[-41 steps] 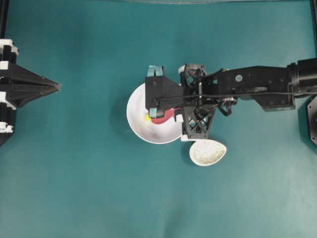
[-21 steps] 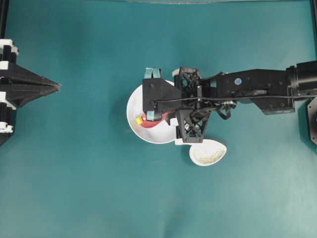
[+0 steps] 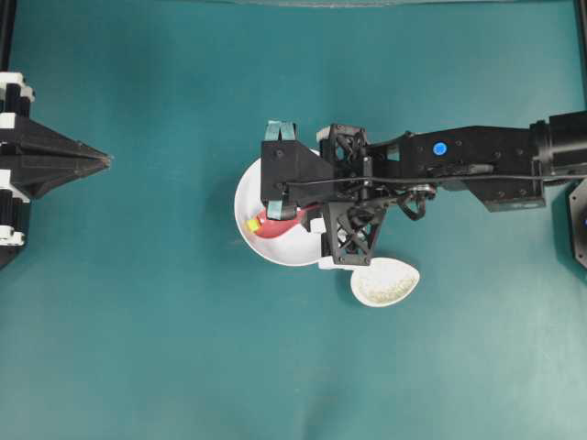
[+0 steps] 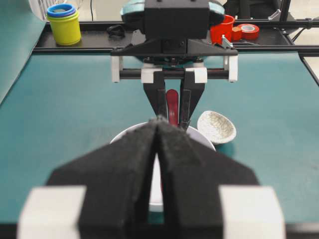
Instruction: Scoop the yellow hexagonal prism block from the bowl with a spoon using the right arm.
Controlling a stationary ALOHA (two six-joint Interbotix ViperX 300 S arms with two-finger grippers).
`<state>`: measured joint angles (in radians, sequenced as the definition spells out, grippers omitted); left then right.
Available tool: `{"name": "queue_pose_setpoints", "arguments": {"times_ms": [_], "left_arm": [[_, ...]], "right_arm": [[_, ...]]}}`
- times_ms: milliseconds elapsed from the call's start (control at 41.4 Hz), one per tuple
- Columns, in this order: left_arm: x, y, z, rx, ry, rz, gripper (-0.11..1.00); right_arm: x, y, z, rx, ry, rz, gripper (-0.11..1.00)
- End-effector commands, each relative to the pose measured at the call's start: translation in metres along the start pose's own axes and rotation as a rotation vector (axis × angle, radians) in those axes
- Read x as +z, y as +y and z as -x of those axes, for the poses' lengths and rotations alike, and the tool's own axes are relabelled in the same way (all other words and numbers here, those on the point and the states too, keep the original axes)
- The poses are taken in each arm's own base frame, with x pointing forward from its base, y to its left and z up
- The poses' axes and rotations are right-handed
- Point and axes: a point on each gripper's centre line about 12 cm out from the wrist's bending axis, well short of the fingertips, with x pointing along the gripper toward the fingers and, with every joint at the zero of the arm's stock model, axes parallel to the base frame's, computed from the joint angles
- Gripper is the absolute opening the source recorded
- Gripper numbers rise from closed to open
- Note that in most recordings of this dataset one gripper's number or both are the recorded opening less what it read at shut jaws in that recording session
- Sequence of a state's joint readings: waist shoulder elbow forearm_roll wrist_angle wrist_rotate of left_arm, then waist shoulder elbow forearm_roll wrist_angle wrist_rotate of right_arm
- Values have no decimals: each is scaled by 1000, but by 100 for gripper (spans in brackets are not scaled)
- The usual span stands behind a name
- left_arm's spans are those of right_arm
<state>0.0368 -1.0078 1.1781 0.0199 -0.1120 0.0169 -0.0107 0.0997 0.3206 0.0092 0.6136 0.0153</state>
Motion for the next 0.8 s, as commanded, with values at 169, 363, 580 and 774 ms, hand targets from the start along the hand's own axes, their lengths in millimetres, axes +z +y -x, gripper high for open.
{"name": "queue_pose_setpoints", "arguments": {"times_ms": [169,363,580,774], "left_arm": [[10,0,-2,1,-26,0,1],[10,1,-2,2,-26,0,1],[9,0,-2,1,-25,0,1],[10,0,-2,1,-26,0,1]], "right_arm": [[12,2,12,10,-49,-13,22],[11,2,12,14,-49,-19,22],[12,4,14,26,-82,-39,22],[8,2,15,28,-96,-49,22]]}}
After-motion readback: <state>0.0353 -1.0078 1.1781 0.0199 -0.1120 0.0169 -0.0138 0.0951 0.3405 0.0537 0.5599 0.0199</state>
